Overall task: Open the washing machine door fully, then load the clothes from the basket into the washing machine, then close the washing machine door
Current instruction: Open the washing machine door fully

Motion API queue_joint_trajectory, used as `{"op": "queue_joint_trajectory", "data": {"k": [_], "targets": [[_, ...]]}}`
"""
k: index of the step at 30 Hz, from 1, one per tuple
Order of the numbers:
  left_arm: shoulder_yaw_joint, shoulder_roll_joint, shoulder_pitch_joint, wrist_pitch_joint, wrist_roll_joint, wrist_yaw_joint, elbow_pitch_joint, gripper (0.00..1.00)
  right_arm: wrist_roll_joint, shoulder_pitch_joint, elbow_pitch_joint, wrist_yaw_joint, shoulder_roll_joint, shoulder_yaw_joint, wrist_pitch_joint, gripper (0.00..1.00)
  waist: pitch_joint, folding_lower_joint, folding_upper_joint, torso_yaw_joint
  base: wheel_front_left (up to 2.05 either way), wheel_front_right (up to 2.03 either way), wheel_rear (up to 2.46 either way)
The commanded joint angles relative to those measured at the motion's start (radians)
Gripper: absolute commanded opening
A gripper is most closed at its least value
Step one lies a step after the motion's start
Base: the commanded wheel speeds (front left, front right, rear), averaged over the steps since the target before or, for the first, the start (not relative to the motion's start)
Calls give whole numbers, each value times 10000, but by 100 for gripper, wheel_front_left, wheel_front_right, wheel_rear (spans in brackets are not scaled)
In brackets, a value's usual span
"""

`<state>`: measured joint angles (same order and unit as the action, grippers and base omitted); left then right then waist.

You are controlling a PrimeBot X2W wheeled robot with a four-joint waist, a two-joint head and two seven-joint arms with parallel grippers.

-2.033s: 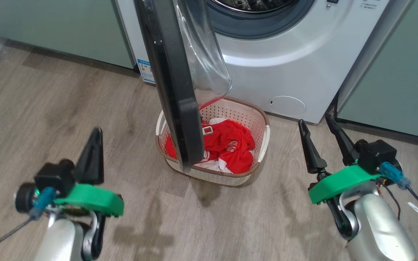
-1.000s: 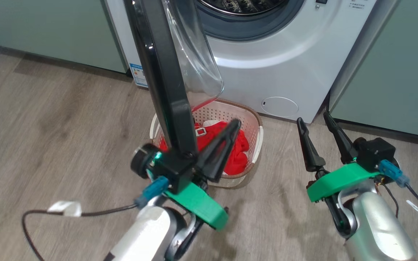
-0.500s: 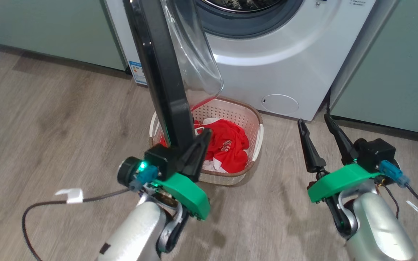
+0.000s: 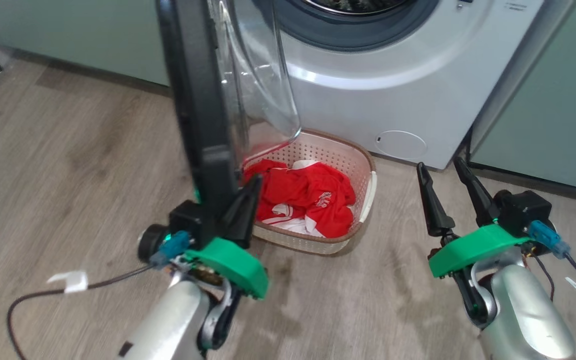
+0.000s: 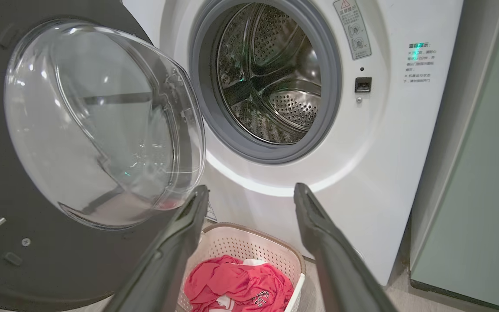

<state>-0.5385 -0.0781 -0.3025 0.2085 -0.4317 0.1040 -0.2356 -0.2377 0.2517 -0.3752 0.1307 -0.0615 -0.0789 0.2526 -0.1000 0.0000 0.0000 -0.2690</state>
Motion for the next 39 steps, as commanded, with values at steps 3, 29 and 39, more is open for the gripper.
{"op": "queue_joint_trajectory", "data": {"k": [3, 29, 39], "targets": [[854, -491, 146, 106, -215, 415, 591, 0, -38, 207, 294, 0, 112, -176, 91, 100, -64, 0, 0, -252, 0, 0, 0], [4115, -2528, 178, 416, -1626, 753, -762, 0, 19, 600, 213, 0, 112, -315, 91, 100, -515, 0, 0, -436, 0, 0, 0], [5344, -3163, -853, 516, -2069, 238, -2594, 0, 123, 700, 214, 0, 112, -303, 91, 100, -738, 0, 0, -103, 0, 0, 0]]}}
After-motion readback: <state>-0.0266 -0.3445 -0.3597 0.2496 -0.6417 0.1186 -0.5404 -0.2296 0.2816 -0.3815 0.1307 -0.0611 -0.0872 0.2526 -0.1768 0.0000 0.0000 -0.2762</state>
